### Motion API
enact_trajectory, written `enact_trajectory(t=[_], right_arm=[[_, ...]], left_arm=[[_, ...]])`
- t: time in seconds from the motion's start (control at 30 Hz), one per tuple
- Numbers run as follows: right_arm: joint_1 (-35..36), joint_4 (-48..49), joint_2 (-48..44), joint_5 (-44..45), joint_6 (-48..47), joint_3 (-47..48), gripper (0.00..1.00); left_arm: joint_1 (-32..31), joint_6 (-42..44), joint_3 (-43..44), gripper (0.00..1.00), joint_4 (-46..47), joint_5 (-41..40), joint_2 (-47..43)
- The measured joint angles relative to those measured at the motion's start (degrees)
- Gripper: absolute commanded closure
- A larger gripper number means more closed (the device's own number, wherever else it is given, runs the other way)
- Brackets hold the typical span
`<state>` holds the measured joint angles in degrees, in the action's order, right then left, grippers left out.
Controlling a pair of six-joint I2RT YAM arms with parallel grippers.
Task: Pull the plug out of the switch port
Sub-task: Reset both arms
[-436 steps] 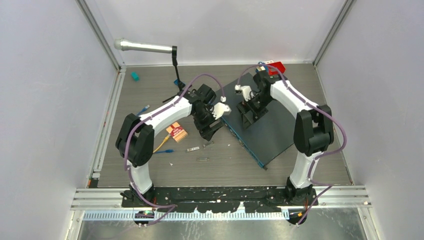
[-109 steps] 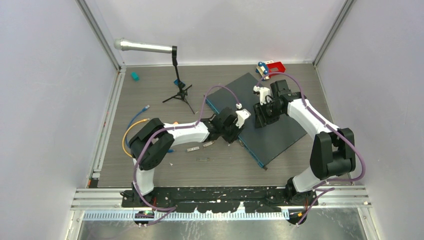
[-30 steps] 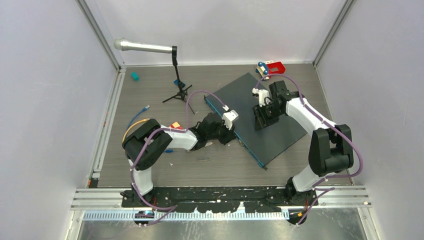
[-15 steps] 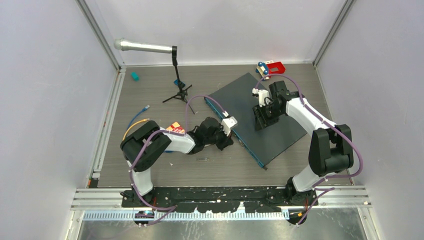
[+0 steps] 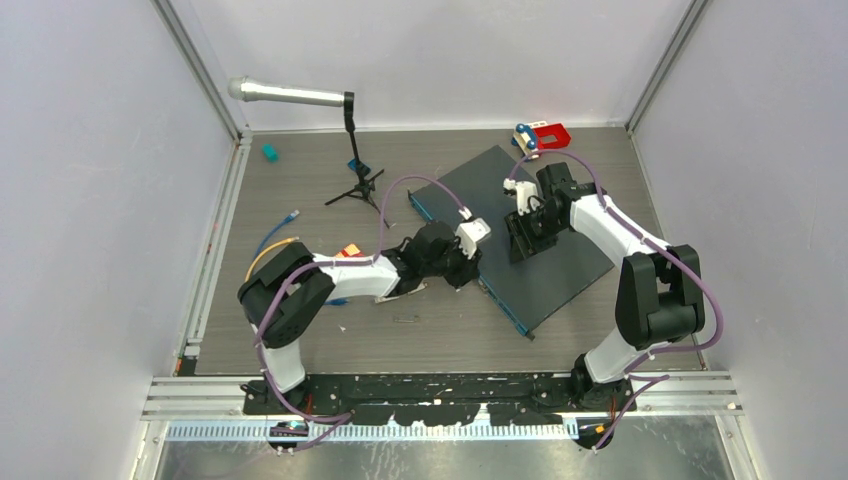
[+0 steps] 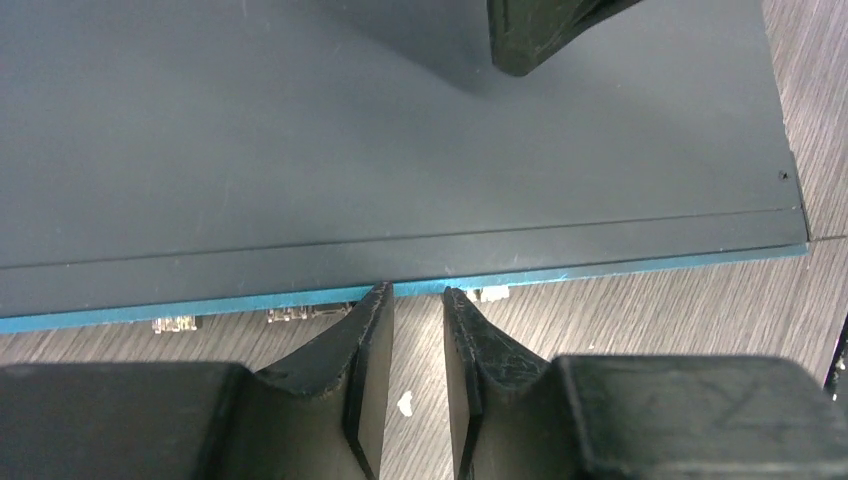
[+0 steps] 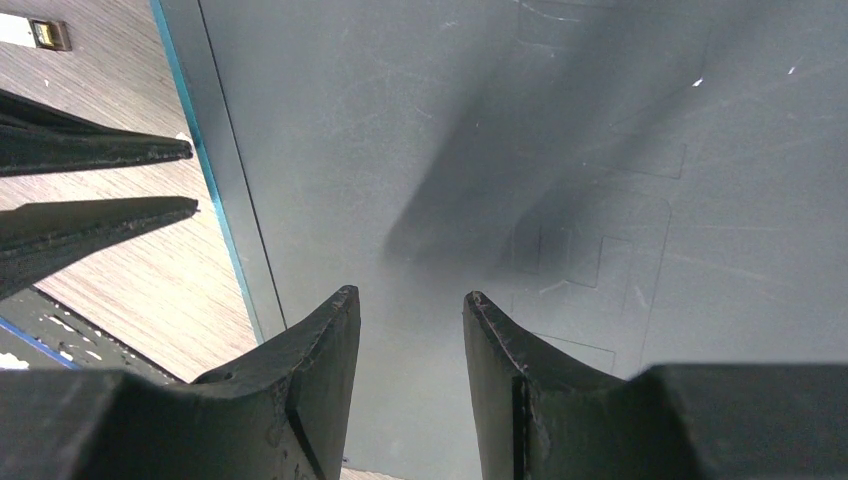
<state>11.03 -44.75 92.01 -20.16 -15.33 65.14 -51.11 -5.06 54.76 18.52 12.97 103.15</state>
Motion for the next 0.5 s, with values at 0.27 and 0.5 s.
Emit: enact_trajectory(t=[0.27,0.5], right_arm=[[0.0,-0.1,0.0,-0.1,0.0,0.0,0.52],[0.0,-0.1,0.0,-0.1,0.0,0.0,0.52]], left_arm=[[-0.7,0.6,3.1,0.77,-4.4,-2.5,0.3],[-0.7,1.1,1.8,0.71,-5.3,-2.6,-0.4]])
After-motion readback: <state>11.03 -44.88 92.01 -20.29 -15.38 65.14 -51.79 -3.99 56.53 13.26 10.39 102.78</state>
